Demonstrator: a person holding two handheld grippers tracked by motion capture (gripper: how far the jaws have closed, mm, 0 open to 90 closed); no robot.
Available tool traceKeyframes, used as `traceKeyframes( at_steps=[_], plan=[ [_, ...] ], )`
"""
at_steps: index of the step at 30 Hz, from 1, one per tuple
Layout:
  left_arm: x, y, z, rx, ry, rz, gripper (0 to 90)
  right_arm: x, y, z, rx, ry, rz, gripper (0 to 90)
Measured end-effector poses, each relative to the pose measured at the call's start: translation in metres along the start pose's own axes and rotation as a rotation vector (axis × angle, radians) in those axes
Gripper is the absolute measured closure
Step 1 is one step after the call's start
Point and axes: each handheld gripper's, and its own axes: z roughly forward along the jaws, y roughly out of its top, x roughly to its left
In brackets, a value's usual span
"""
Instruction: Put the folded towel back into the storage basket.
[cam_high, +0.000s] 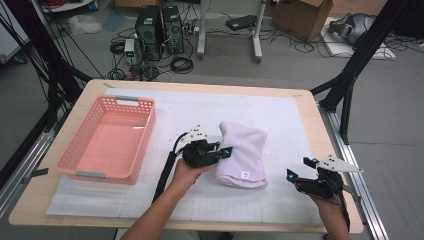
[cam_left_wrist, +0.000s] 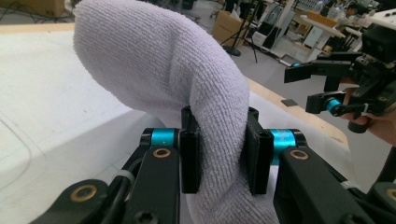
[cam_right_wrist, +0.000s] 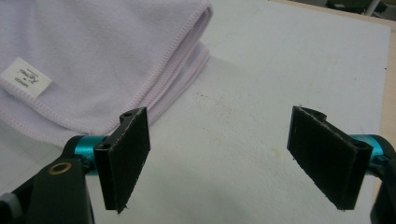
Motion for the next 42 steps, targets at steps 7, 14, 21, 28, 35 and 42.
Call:
traceKeyframes(
  at_steps=[7, 14, 21, 28, 35, 42],
  plan=[
    [-0.002, 0.009, -0.018, -0.038, -0.007, 0.034, 72.9, 0.000, 0.001, 0.000, -0.005, 0.001, 0.001, 20.1],
    [-0.002, 0.016, -0.035, -0.068, -0.011, 0.059, 73.1, 0.001, 0.002, 0.000, -0.011, 0.004, 0.001, 20.1],
    [0.002, 0.023, -0.054, -0.100, -0.008, 0.073, 73.2, 0.002, 0.002, 0.001, -0.012, 0.006, 0.001, 20.1],
    [0.005, 0.032, -0.073, -0.131, 0.003, 0.087, 73.2, 0.003, 0.004, 0.002, -0.014, 0.010, -0.006, 20.1],
    [0.005, 0.041, -0.090, -0.148, 0.010, 0.121, 73.2, 0.005, 0.005, 0.003, -0.016, 0.012, -0.003, 20.1],
    [0.006, 0.051, -0.107, -0.156, 0.020, 0.156, 73.7, 0.005, 0.005, 0.003, -0.016, 0.012, -0.005, 20.1]
  ],
)
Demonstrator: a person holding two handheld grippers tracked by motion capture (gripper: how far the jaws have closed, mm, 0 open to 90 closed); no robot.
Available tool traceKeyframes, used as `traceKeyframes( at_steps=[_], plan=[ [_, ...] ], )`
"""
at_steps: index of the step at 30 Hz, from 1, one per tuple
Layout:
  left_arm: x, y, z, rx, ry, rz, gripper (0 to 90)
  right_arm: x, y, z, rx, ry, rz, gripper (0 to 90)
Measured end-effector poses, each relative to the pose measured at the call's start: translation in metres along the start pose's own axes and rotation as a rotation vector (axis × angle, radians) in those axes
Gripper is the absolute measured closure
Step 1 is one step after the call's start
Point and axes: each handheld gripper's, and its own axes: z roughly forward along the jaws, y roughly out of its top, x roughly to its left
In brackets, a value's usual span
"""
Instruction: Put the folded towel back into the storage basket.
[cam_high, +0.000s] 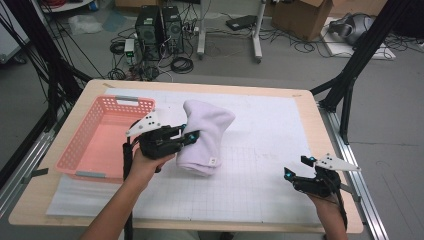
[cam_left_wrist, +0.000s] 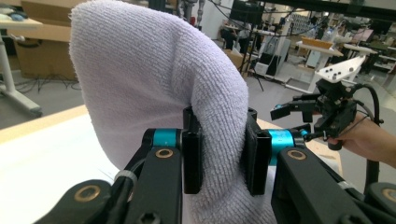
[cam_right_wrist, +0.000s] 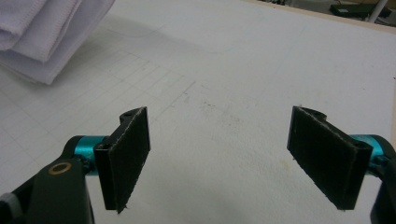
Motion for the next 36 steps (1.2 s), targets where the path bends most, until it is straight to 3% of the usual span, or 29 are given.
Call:
traceKeyframes(
  at_steps=[11, 20, 36],
  plan=[
    [0.011, 0.016, -0.030, -0.041, 0.014, 0.026, 73.6, 0.000, 0.001, -0.001, -0.004, -0.001, 0.005, 20.1],
    [0.021, 0.030, -0.055, -0.075, 0.012, 0.016, 73.6, 0.001, 0.001, 0.000, -0.004, -0.001, 0.004, 20.1],
    [0.041, 0.047, -0.104, -0.135, 0.065, 0.016, 73.6, 0.001, 0.002, 0.001, -0.002, -0.007, -0.002, 20.1]
  ],
)
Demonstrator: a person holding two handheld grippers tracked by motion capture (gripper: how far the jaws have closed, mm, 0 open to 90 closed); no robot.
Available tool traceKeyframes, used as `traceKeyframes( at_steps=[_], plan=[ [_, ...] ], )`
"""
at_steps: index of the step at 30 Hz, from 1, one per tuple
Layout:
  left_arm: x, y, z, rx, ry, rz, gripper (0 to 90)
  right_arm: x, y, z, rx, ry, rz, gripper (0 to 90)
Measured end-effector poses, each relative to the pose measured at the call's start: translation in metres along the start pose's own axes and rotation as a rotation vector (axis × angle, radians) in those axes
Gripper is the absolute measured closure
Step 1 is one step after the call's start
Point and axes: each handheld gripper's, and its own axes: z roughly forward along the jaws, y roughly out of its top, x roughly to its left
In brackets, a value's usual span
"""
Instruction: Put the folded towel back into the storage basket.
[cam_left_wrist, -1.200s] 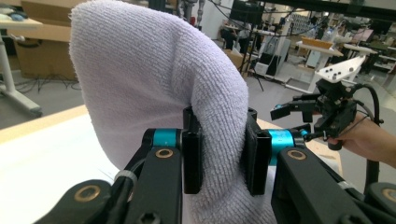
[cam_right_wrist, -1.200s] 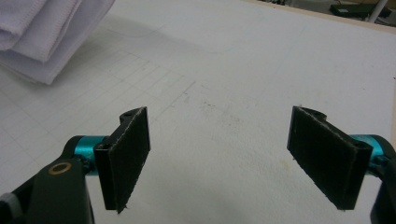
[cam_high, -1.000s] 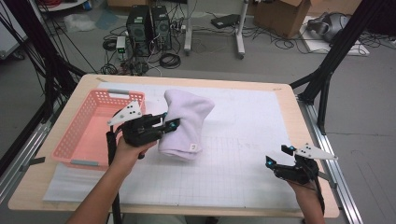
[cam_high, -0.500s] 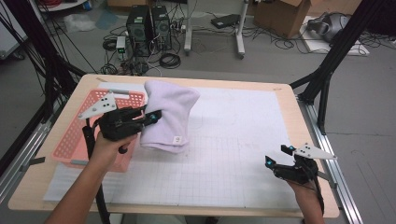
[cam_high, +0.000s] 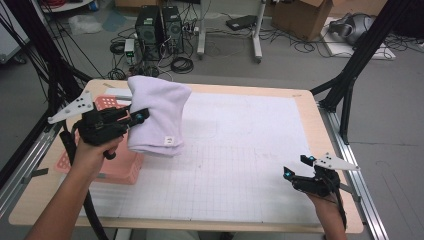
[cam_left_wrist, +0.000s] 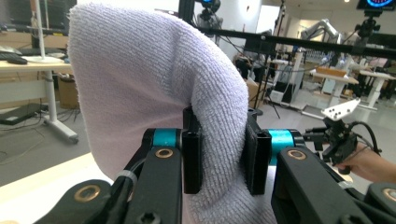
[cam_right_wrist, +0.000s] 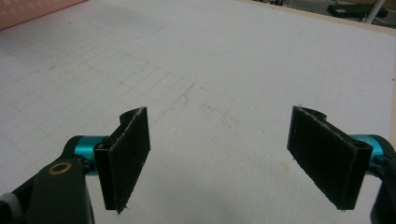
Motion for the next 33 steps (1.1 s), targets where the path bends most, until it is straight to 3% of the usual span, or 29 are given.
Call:
traceKeyframes(
  at_steps=[18, 33],
  plan=[
    [0.028, 0.024, -0.053, -0.053, 0.061, -0.021, 73.6, 0.002, 0.001, 0.003, 0.008, -0.003, 0.002, 20.1],
    [0.050, 0.024, -0.092, -0.067, 0.131, -0.042, 73.5, 0.005, 0.002, 0.005, 0.012, -0.005, -0.006, 20.1]
  ],
)
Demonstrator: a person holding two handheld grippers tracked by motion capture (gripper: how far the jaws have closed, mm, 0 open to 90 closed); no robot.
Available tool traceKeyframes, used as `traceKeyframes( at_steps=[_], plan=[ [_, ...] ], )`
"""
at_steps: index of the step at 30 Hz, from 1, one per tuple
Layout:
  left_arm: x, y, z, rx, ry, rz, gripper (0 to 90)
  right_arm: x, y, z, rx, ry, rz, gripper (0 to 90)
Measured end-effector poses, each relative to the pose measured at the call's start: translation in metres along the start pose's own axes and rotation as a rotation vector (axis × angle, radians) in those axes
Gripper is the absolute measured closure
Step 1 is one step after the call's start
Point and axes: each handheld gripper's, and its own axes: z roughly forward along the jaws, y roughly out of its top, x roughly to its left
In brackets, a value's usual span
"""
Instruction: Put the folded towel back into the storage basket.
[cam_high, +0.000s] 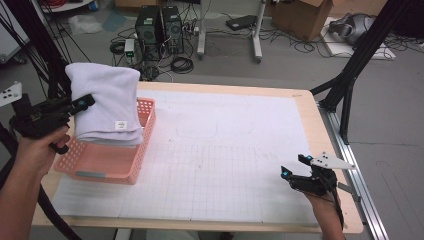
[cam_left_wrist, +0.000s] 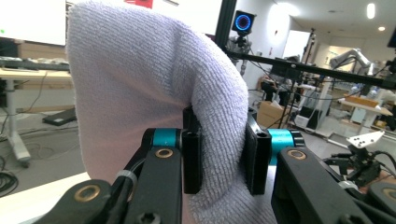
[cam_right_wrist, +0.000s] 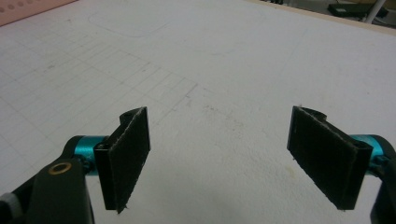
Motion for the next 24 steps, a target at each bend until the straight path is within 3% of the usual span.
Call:
traceKeyframes(
  at_steps=[8, 15, 24],
  plan=[
    [0.016, -0.009, -0.014, 0.013, 0.035, -0.026, 73.4, -0.001, 0.000, 0.000, 0.003, -0.001, -0.004, 20.1],
    [0.030, -0.027, -0.022, 0.044, 0.065, -0.065, 73.3, 0.001, 0.000, 0.001, 0.006, -0.002, -0.006, 20.1],
    [0.045, -0.051, -0.021, 0.081, 0.077, -0.112, 73.2, 0.003, 0.000, 0.005, 0.016, -0.001, -0.012, 20.1]
  ],
)
